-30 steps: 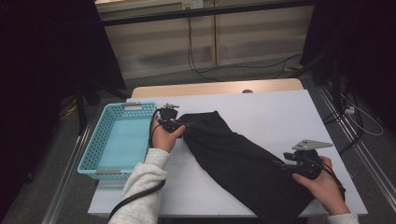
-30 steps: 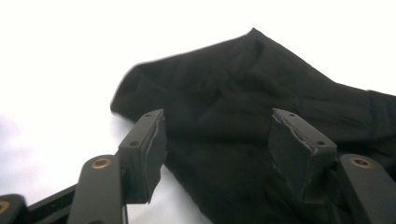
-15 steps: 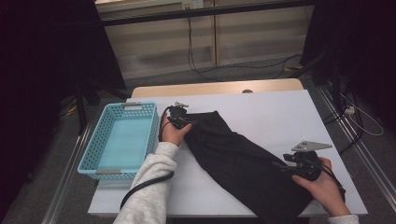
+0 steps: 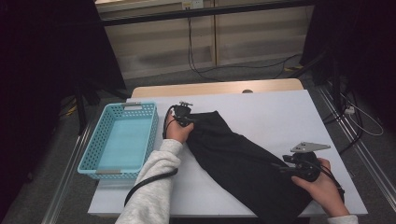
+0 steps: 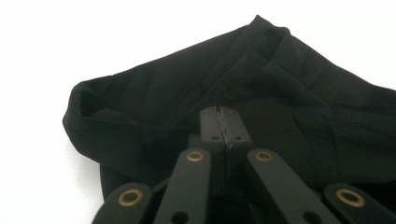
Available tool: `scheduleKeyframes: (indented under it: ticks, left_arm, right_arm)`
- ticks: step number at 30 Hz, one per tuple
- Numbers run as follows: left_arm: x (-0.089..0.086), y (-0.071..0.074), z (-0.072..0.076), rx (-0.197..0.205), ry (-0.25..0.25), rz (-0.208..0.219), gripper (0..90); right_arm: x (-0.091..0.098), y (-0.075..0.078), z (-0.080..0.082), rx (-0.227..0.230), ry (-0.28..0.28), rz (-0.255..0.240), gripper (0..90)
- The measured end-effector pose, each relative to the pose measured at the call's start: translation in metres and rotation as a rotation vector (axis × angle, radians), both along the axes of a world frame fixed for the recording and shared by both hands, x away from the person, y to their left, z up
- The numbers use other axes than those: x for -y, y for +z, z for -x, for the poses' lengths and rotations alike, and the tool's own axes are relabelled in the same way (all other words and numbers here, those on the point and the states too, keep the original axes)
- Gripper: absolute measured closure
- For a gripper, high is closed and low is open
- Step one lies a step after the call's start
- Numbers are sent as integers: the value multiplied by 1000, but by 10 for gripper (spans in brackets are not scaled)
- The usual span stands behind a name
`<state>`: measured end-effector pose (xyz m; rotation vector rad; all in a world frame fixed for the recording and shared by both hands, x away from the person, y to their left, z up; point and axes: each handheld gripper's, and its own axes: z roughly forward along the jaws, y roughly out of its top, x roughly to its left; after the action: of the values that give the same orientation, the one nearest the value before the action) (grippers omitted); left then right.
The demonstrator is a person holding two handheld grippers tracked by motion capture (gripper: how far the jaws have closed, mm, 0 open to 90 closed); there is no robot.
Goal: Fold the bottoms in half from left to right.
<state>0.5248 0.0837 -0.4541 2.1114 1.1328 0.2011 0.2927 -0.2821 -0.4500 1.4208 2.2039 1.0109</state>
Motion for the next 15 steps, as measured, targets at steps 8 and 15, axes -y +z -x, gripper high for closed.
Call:
scheduleKeyframes:
  ticks: [8,15]
  left_arm:
    - [4,-3,-8,45,7,2,900]
    - [2,3,-18,96,27,20,900]
  right_arm:
    - [0,1,0,2,-1,-3,418]
    - [3,0,1,-2,-9,-7,414]
